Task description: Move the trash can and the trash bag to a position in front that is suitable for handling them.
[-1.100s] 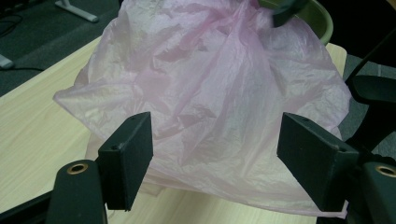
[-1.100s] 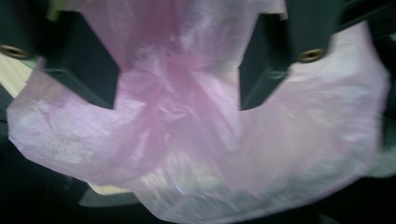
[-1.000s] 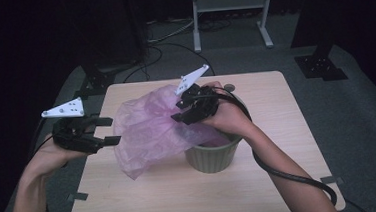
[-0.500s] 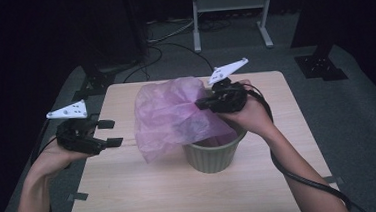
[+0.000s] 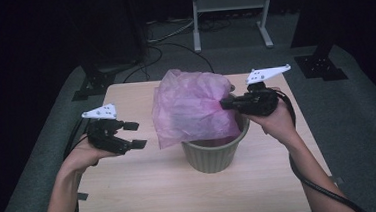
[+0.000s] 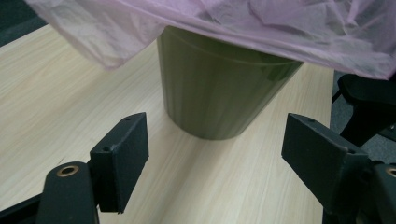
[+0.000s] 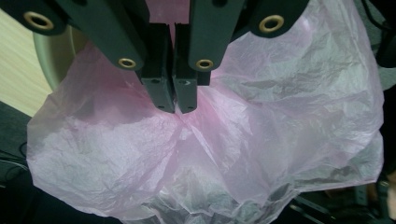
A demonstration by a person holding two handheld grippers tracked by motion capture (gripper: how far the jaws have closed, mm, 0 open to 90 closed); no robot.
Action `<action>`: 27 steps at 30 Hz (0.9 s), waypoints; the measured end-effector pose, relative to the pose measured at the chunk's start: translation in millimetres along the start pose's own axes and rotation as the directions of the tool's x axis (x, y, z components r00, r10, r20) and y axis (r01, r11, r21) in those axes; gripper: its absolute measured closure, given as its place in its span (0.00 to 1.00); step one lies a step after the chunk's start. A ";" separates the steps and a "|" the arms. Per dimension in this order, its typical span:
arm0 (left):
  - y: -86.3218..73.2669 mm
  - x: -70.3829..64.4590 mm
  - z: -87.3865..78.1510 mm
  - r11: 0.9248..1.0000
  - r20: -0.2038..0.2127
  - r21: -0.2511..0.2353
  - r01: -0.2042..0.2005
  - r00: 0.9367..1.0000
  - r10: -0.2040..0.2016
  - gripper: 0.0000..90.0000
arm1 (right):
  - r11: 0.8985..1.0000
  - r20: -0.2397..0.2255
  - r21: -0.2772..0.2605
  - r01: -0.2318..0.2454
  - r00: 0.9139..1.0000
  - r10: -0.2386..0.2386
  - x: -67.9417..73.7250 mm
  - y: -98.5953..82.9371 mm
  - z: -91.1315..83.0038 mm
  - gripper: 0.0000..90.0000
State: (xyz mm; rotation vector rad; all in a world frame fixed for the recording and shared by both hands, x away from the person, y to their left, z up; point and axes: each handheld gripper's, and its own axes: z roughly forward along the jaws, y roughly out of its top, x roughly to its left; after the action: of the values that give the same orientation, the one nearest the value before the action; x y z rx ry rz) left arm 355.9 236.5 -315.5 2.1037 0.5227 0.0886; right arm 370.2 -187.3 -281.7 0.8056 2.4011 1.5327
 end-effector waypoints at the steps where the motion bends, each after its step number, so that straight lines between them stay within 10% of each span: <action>1: 0.4 0.1 3.3 1.000 0.003 -0.003 -0.001 1.000 0.001 0.24 | 1.000 -0.009 -0.003 -0.001 1.000 0.001 -0.2 -1.6 -0.6 0.97; 16: 13.8 -0.1 19.3 0.998 0.020 -0.058 -0.013 1.000 0.014 0.24 | 0.987 -0.012 0.098 0.126 0.992 -0.125 19.1 21.4 4.1 0.51; 27: 17.0 1.0 8.3 0.996 0.002 -0.087 -0.021 1.000 0.021 0.24 | 0.952 -0.043 0.166 0.256 0.967 -0.252 43.4 59.5 46.4 0.44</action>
State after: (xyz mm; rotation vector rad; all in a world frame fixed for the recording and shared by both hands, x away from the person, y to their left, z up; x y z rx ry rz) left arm 364.6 222.4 -306.4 2.0238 0.4864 0.1182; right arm 374.1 -108.8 -244.4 0.4847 2.5595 1.2582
